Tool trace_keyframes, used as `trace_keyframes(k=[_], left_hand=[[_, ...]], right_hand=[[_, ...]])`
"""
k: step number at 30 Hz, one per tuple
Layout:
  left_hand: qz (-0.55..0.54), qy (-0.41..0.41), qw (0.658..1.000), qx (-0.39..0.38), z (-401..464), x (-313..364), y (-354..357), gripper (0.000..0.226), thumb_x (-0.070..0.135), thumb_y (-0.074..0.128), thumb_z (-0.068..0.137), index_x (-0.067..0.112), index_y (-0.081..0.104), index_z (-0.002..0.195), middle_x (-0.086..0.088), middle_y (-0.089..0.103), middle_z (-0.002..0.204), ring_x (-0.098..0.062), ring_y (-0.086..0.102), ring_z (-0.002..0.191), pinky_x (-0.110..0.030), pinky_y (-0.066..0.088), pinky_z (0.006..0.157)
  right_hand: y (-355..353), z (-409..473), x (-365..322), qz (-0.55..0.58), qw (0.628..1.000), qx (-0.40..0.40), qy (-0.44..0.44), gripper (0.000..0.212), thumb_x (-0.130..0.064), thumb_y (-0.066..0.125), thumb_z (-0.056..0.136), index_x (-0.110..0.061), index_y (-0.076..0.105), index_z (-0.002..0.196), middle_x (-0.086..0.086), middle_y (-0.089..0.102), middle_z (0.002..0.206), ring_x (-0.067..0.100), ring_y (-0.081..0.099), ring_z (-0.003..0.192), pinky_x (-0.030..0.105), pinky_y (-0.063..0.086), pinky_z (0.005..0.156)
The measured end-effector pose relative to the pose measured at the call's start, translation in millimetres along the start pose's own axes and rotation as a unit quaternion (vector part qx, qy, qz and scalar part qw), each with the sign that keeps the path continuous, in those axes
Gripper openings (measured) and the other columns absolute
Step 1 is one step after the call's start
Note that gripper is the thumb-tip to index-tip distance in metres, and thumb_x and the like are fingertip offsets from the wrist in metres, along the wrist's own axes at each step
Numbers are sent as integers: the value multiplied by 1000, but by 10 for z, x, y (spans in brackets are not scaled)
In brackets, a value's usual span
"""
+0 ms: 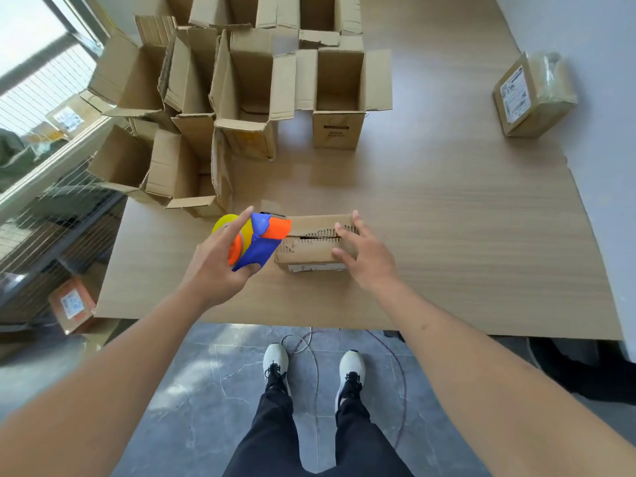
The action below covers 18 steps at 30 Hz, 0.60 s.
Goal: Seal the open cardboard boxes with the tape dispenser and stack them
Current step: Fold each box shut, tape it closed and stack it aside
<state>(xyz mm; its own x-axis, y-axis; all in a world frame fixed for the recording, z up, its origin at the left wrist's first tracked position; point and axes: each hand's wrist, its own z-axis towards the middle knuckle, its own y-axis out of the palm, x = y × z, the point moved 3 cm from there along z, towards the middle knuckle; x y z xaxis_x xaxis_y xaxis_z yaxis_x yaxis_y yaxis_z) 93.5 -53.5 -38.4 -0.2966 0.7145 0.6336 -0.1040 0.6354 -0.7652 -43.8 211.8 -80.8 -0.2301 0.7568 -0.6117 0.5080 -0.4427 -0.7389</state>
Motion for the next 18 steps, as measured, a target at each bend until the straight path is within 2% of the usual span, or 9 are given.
trace_keyframes(k=[5,8,12,14,16,17,18], left_hand=[[81,150,984,-59,330,608,-65,106,21,84,76,43,24,160,2,57,112,-22,48,101,-46,48,85],[157,185,963,-115,443,755,70,103,20,81,77,43,25,160,-1,54,110,-27,52,105,-49,49,84],[236,188,941,-153,431,686,253,106,18,76,75,53,20,157,-1,51,109,-28,51,113,-40,41,88],[265,189,933,-152,439,670,311,105,19,74,76,54,18,157,-3,51,113,-29,48,119,-42,39,93],[292,187,925,-156,454,689,351,105,22,72,79,57,12,157,-4,50,115,-29,47,119,-42,37,97],[299,184,923,-157,457,703,365,105,22,72,79,58,10,156,-4,50,116,-29,47,119,-42,36,99],[298,181,924,-157,459,716,371,105,22,71,79,58,10,156,-5,50,116,-30,46,120,-42,36,101]], right_hand=[[101,-113,13,63,998,10,-10,54,-43,66,96,-44,48,147,-25,10,167,6,37,145,37,47,104],[71,-115,67,100,995,-9,-25,51,-35,66,98,-43,50,146,-24,12,167,3,31,147,35,43,108],[-57,-49,168,161,985,-50,-40,53,-14,60,101,-28,48,151,-16,21,167,4,28,150,36,38,116],[-127,-14,207,170,984,-50,-33,52,-9,58,102,-26,49,150,-16,29,164,5,41,142,27,40,110],[-180,25,218,179,983,-36,-24,48,-8,56,101,-25,54,146,-15,40,159,4,57,112,18,38,97],[-204,44,216,180,983,-27,-22,47,-9,56,101,-25,56,145,-15,45,156,3,58,105,15,38,93],[-226,58,210,178,984,-19,-25,46,-9,57,101,-25,57,143,-14,49,153,4,58,108,13,38,93]])
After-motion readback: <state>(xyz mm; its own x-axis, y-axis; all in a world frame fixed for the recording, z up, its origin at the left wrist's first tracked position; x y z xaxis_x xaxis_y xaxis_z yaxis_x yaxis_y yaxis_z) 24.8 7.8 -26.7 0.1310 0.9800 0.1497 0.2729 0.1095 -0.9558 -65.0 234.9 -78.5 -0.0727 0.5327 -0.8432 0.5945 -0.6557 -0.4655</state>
